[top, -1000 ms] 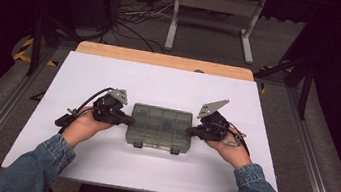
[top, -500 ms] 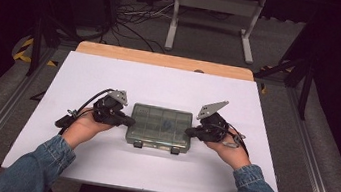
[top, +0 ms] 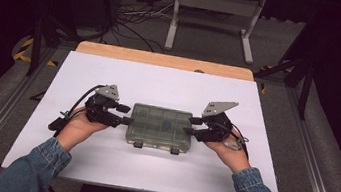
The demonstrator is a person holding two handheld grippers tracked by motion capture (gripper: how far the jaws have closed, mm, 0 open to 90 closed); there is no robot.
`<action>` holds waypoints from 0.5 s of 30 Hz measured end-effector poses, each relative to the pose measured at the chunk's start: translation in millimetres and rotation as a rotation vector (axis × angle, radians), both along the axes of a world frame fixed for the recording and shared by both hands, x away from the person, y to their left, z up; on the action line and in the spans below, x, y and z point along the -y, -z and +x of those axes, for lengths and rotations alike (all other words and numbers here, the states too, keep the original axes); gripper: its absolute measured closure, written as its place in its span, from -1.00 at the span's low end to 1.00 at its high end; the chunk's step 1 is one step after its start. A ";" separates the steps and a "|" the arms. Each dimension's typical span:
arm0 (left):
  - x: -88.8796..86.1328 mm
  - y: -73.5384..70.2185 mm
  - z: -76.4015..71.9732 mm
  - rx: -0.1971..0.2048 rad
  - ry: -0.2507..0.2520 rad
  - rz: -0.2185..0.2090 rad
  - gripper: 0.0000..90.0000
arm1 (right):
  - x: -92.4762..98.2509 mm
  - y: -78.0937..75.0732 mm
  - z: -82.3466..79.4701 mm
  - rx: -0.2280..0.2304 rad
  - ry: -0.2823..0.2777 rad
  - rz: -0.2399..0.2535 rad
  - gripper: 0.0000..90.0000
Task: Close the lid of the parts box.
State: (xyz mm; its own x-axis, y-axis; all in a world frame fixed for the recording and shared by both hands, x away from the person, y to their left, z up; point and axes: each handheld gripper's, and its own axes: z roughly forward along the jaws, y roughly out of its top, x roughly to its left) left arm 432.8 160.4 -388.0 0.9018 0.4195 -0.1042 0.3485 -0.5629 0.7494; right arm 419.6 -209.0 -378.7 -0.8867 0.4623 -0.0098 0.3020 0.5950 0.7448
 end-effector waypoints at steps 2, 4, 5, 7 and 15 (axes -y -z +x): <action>-3.3 -0.4 -1.7 0.007 -0.021 -0.016 -0.19 | 1.3 -1.8 -1.8 0.020 0.011 0.020 0.02; -6.9 -0.8 -4.0 0.021 -0.035 -0.036 -0.28 | 2.7 -3.8 -4.2 0.042 0.024 0.038 -0.11; -8.6 -1.0 -5.0 0.027 -0.042 -0.048 -0.36 | 3.5 -4.7 -5.4 0.047 0.029 0.045 -0.15; -11.8 -1.6 -7.5 0.038 -0.053 -0.070 -0.42 | 4.9 -5.9 -7.0 0.062 0.036 0.057 -0.24; -25.8 -2.4 -23.9 0.123 -0.077 -0.152 -0.63 | 12.9 -10.0 -16.8 0.137 0.072 0.128 -0.51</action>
State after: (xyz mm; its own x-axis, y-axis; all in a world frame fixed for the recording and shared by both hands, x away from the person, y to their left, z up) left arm 408.9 186.2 -385.5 0.8774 0.4755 -0.0629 0.2869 -0.4152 0.8633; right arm 402.8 -221.9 -368.7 -0.8458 0.5296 -0.0648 0.2311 0.4730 0.8502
